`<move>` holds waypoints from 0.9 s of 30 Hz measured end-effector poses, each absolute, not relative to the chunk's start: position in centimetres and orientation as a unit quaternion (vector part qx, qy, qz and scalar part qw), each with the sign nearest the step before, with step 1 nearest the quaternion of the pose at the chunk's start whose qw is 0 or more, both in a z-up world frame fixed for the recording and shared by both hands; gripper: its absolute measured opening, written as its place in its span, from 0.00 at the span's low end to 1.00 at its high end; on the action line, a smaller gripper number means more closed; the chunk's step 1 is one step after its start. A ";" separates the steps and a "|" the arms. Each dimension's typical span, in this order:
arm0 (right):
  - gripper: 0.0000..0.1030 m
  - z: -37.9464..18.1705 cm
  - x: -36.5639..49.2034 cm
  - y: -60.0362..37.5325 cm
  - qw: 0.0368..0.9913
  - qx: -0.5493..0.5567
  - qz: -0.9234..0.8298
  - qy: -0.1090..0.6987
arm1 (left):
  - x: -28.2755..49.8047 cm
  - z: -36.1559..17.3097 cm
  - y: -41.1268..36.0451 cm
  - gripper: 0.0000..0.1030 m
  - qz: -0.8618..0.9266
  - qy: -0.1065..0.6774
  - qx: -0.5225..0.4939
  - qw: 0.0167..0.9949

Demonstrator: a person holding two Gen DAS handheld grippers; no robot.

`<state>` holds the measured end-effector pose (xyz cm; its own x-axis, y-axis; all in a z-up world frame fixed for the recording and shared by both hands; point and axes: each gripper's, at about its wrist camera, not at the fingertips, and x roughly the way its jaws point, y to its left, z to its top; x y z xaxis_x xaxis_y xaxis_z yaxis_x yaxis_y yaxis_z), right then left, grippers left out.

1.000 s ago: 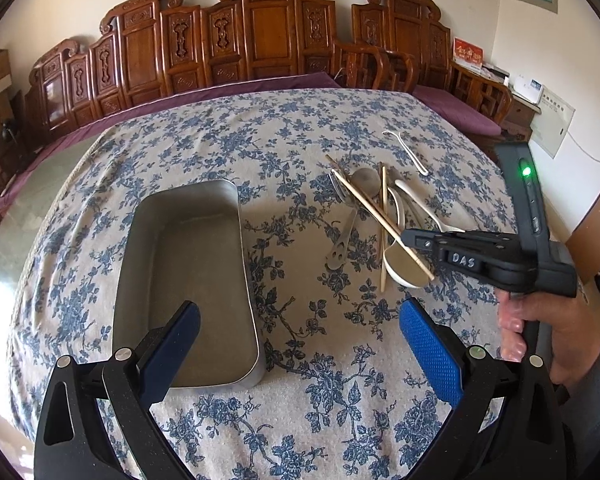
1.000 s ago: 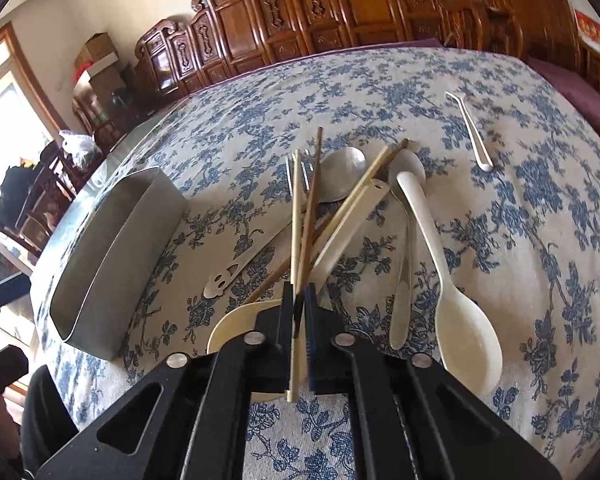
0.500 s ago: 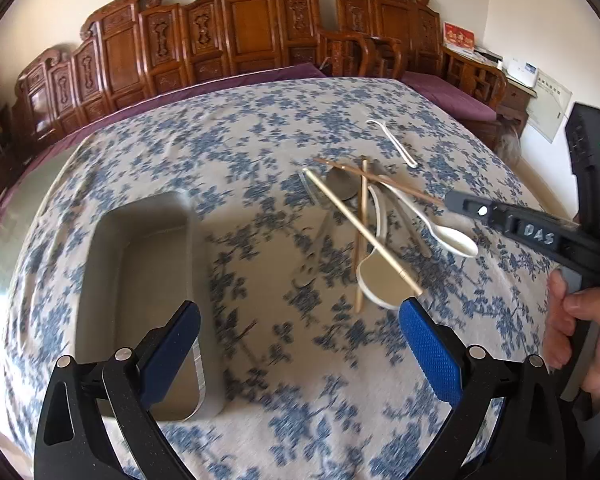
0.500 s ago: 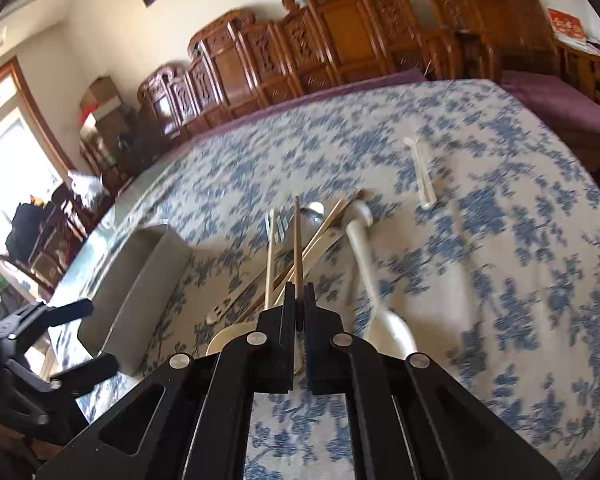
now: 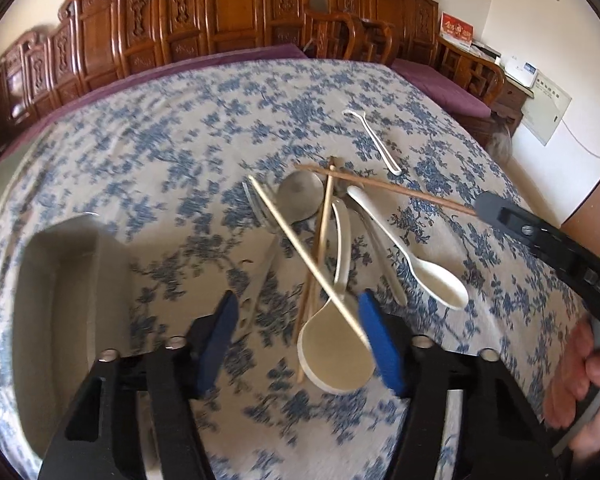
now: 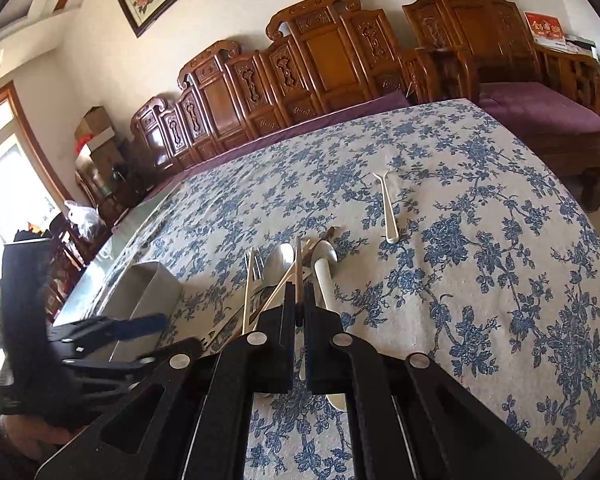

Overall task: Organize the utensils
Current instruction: 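Grasp a light wooden chopstick with the left tool while the right tool holds its chopstick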

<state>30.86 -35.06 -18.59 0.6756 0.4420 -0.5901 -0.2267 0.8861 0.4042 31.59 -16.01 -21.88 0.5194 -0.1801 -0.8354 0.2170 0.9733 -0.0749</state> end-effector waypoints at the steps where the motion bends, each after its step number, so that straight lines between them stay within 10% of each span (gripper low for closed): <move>1: 0.04 -18.6 30.9 -35.2 0.903 0.153 0.184 0.356 | 31.9 -22.1 -16.2 0.45 -0.114 0.480 0.018 0.870; 18: 0.05 -18.5 31.0 -35.4 0.903 0.163 0.184 0.353 | 34.3 -24.5 -16.7 0.01 -0.115 0.522 -0.046 0.844; 27: 0.05 -18.5 31.0 -35.2 0.903 0.160 0.184 0.354 | 33.9 -23.7 -16.2 0.00 -0.103 0.523 -0.040 0.845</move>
